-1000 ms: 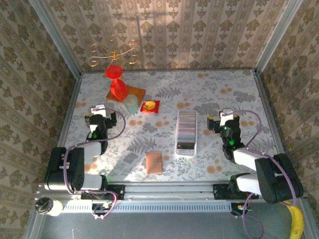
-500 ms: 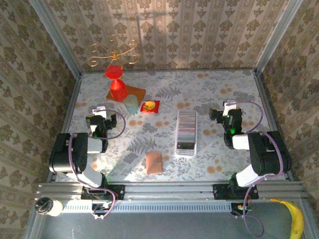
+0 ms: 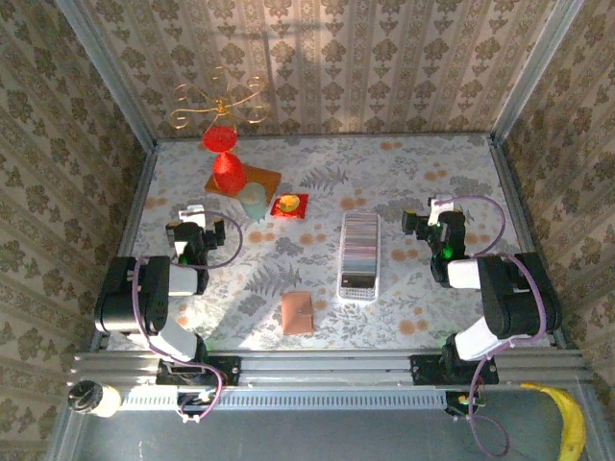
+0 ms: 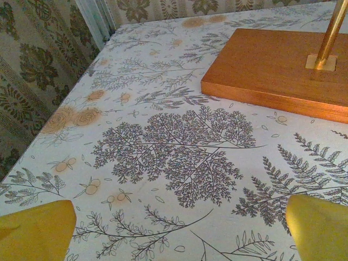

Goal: Put the credit cards into the card holder
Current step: Reset both arms

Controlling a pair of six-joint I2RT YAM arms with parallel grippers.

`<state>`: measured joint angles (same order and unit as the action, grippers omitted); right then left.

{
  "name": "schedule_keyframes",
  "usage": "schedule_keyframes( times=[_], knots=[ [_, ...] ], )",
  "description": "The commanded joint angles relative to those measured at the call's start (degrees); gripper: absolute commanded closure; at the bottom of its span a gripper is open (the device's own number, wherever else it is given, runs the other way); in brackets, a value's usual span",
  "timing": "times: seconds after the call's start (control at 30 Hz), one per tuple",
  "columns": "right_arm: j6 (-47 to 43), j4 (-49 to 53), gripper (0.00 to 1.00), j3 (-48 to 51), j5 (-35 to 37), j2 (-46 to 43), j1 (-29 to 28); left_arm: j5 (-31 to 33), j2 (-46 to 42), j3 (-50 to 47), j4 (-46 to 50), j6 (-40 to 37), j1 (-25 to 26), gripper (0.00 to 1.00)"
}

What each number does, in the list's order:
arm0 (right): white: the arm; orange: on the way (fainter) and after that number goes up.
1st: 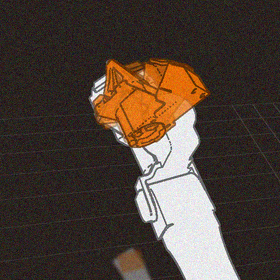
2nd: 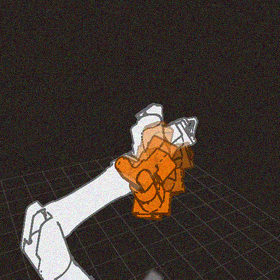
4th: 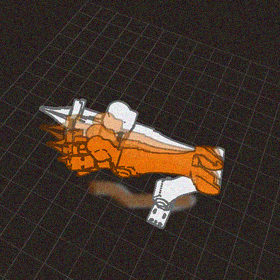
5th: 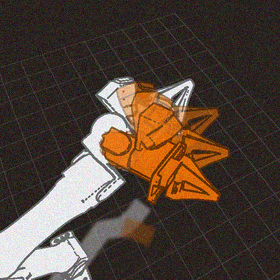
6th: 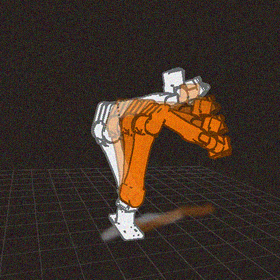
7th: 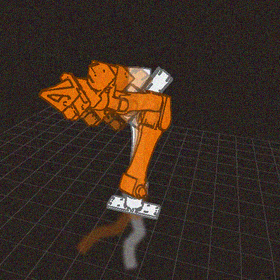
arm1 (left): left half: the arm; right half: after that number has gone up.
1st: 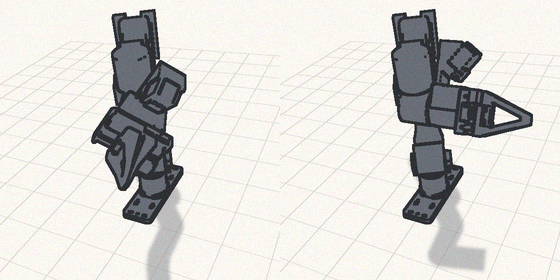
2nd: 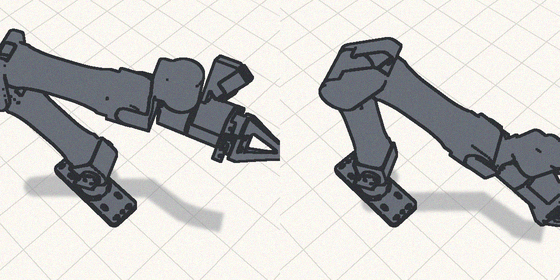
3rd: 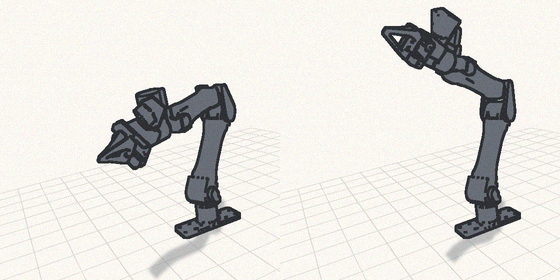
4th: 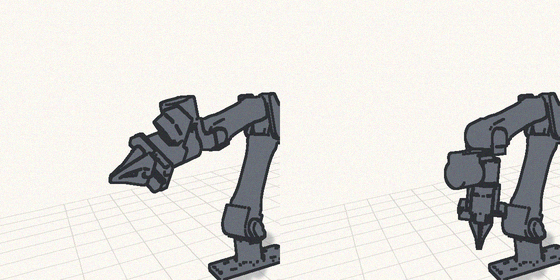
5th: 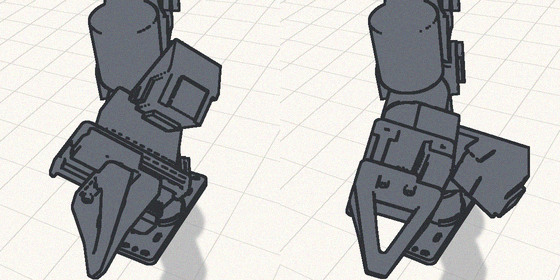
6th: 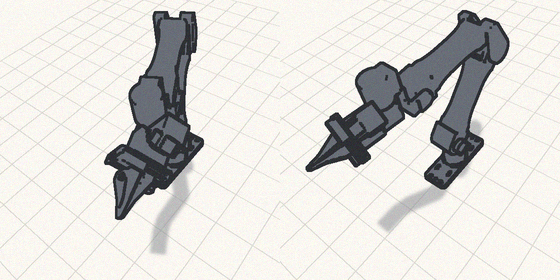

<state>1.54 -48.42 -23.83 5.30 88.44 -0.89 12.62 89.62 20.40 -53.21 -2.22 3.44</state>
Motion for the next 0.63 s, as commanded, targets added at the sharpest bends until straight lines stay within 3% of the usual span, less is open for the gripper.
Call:
schedule_keyframes(
  times=[0.0,0.6],
  knots=[
    [0.5,0.0,0.00,0.4,-0.9,-0.9,-0.1,-0.2,-0.5,1.0,-1.6,-0.5,0.4,0.00],
    [0.4,0.2,0.00,0.3,-1.1,-0.9,-0.1,-0.2,-0.5,1.0,-1.5,-0.5,0.4,0.00]
  ],
)
